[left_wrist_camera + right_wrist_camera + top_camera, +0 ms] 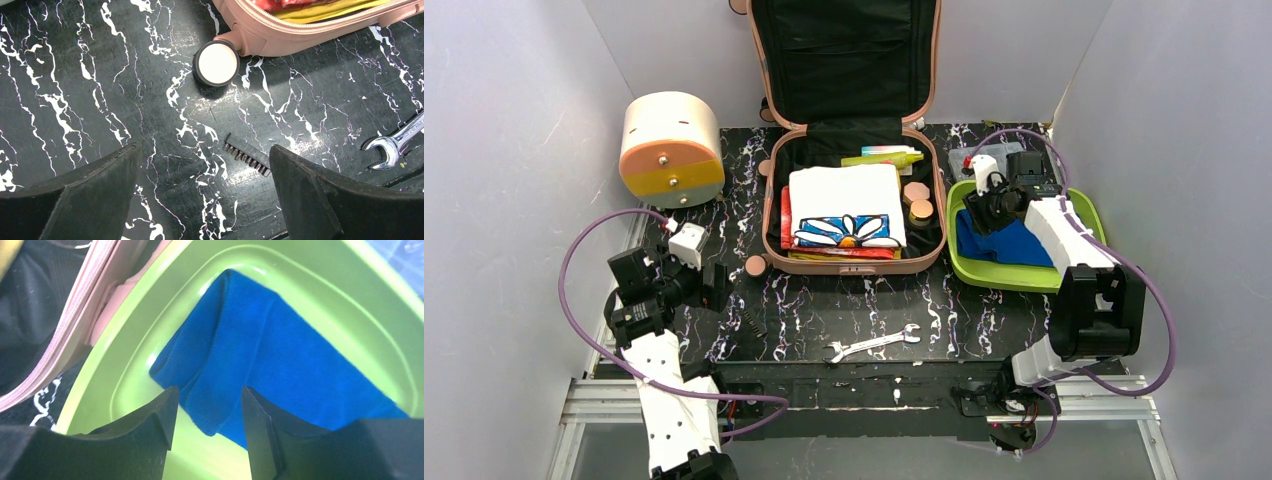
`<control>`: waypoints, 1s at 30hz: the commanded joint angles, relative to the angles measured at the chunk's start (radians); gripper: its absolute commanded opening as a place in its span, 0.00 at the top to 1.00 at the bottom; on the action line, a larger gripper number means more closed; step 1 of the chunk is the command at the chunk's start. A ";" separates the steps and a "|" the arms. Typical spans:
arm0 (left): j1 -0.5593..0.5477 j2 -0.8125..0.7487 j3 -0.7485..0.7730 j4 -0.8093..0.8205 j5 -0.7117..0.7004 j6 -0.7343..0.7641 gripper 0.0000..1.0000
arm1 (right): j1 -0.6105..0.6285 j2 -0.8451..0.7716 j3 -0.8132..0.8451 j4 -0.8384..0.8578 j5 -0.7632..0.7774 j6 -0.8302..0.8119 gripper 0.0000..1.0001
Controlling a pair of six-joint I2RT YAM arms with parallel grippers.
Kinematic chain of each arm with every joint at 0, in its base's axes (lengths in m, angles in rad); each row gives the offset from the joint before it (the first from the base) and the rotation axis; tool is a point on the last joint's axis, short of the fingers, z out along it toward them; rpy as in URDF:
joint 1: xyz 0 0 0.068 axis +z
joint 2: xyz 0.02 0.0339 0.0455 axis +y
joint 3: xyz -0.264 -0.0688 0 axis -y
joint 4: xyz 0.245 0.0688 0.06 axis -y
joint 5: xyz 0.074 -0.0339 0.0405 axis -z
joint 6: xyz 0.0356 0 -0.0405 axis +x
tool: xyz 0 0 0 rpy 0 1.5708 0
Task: Open, take out, and arrange the luggage
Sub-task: Adjust the clothes in the bin.
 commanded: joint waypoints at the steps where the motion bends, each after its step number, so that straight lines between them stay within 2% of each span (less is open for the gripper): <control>1: 0.008 0.006 0.003 -0.019 0.028 0.008 0.02 | 0.036 -0.008 0.016 0.101 0.123 0.044 0.41; 9: 0.008 0.009 0.003 -0.019 0.023 0.008 0.02 | 0.133 0.063 -0.040 0.255 0.289 0.137 0.44; 16: 0.008 0.009 0.001 -0.017 0.019 0.009 0.02 | 0.164 0.107 -0.089 0.363 0.420 0.170 0.52; 23: 0.007 0.010 0.001 -0.016 0.015 0.010 0.02 | 0.165 0.133 -0.115 0.420 0.427 0.194 0.55; 30: 0.007 0.010 0.001 -0.016 0.010 0.009 0.02 | 0.183 0.166 -0.104 0.438 0.393 0.211 0.51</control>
